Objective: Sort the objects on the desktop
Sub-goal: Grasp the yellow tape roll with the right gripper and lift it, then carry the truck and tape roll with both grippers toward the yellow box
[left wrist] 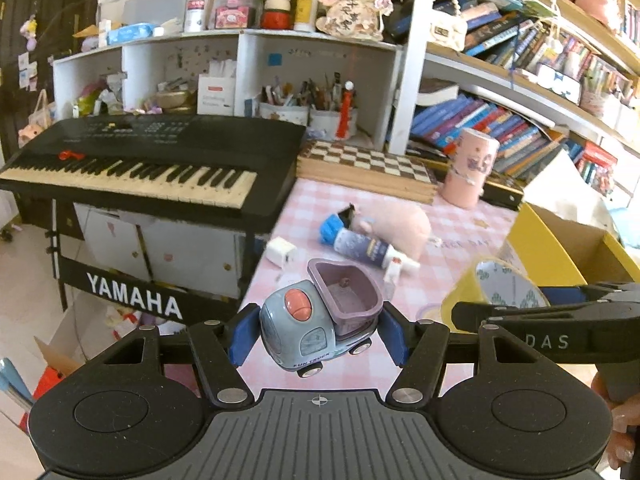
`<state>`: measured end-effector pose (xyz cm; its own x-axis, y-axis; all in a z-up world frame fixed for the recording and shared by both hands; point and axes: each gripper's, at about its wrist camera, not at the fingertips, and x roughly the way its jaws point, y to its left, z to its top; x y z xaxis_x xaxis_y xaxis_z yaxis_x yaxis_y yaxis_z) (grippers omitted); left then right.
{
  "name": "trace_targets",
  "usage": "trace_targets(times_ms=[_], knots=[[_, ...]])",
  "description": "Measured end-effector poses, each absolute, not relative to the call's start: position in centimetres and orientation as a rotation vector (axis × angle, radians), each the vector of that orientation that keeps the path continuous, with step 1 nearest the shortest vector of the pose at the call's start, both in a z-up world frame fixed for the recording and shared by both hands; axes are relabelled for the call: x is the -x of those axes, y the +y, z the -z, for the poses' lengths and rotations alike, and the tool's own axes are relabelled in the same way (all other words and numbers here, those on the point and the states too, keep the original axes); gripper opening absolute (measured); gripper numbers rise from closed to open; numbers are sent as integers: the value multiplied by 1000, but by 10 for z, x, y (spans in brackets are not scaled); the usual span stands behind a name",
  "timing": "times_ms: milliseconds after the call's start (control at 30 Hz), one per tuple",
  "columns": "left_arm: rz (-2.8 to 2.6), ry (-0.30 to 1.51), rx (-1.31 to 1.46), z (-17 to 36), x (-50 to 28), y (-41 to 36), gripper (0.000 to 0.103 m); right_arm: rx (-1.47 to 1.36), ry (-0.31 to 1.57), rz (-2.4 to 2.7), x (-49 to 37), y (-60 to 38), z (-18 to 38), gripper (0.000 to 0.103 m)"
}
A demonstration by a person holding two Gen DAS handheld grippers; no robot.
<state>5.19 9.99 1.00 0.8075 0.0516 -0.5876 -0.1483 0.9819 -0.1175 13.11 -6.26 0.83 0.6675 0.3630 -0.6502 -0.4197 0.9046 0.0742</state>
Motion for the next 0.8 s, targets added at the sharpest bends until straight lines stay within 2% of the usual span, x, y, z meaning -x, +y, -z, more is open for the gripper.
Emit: trace_targets(times_ms=[800], knots=[[175, 666, 72, -6, 17, 57, 63, -58, 775, -209, 5, -119, 1, 91]])
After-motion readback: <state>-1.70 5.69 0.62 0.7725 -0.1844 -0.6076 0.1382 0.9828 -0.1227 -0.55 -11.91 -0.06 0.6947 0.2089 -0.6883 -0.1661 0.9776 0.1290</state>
